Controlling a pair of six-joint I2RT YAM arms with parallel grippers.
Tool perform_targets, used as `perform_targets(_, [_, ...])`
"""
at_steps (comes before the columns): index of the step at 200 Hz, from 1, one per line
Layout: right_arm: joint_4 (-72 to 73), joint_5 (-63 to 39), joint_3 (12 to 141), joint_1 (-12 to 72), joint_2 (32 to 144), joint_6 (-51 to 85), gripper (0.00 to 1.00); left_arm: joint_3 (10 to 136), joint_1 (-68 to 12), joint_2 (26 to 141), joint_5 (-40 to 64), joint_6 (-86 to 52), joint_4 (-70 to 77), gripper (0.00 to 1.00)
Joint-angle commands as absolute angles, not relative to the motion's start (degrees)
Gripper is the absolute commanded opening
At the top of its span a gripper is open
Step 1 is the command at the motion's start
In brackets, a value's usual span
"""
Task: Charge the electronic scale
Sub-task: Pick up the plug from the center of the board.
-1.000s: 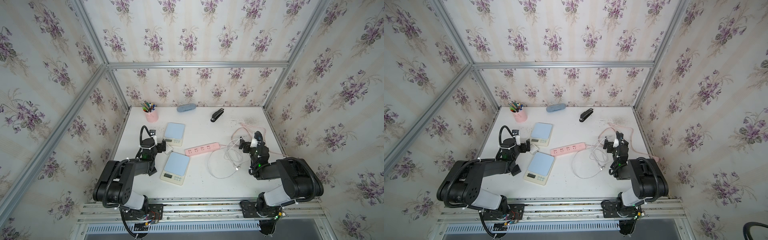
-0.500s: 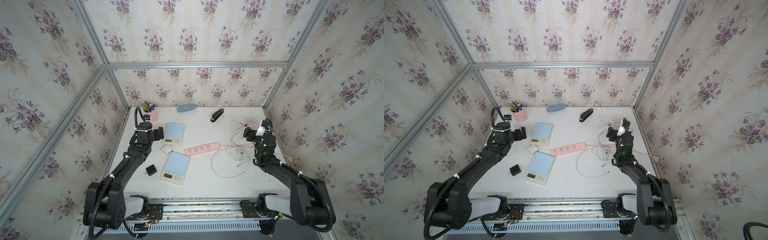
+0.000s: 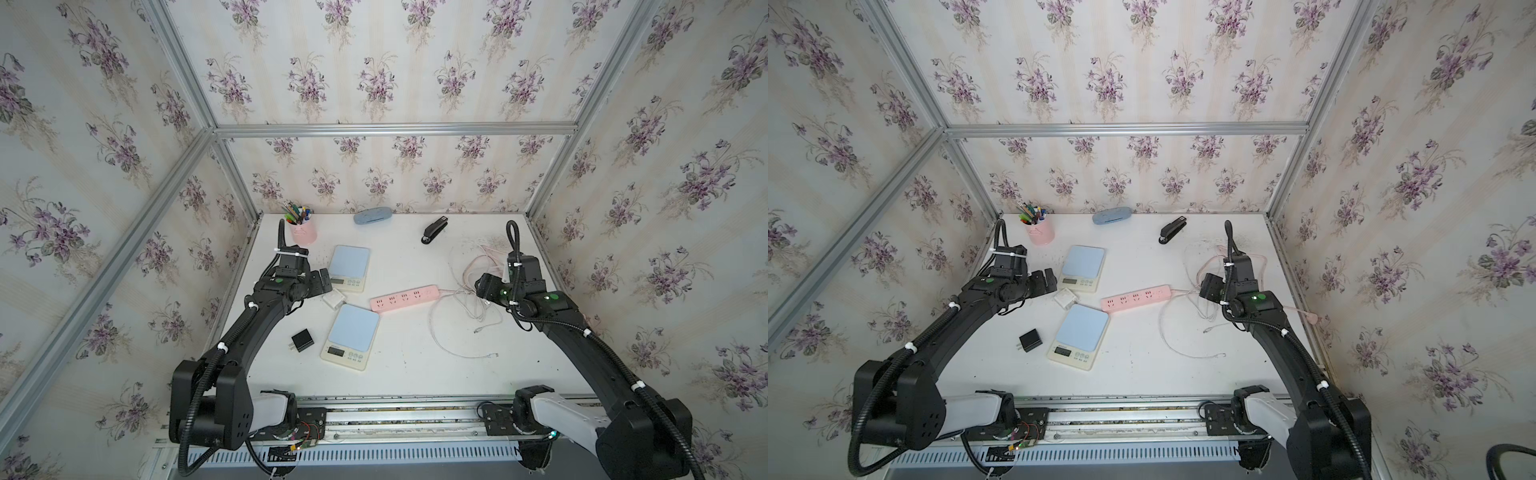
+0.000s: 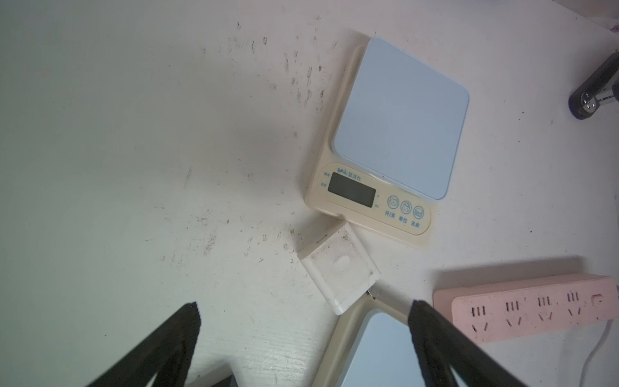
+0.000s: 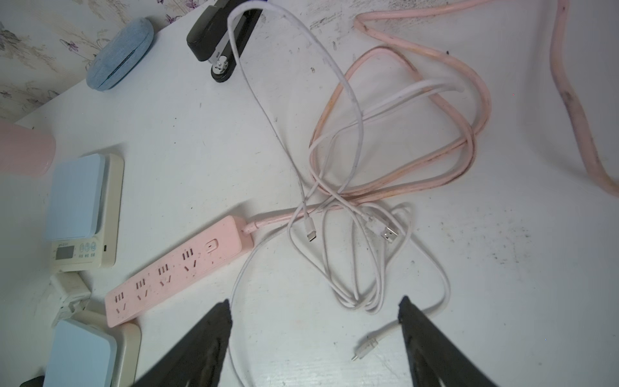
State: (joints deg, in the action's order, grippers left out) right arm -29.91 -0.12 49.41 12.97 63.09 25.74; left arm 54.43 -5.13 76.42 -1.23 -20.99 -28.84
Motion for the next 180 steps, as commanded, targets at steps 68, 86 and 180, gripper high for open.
perform_targets(68, [-20.2, -5.7, 63.3, 38.3, 85.7, 17.6, 0.74, 59.8, -5.9, 86.2, 7.4, -26.3, -36.7, 0.65])
perform_targets(86, [-18.4, -6.9, 63.8, 38.8, 87.1, 20.2, 0.74, 60.2, -9.9, 88.5, -0.9, -34.8, -36.2, 0.71])
perform_targets(180, [-5.0, -7.9, 57.4, 42.5, 86.3, 15.2, 0.84, 56.6, -13.4, 94.8, -2.2, -48.0, -27.7, 0.82])
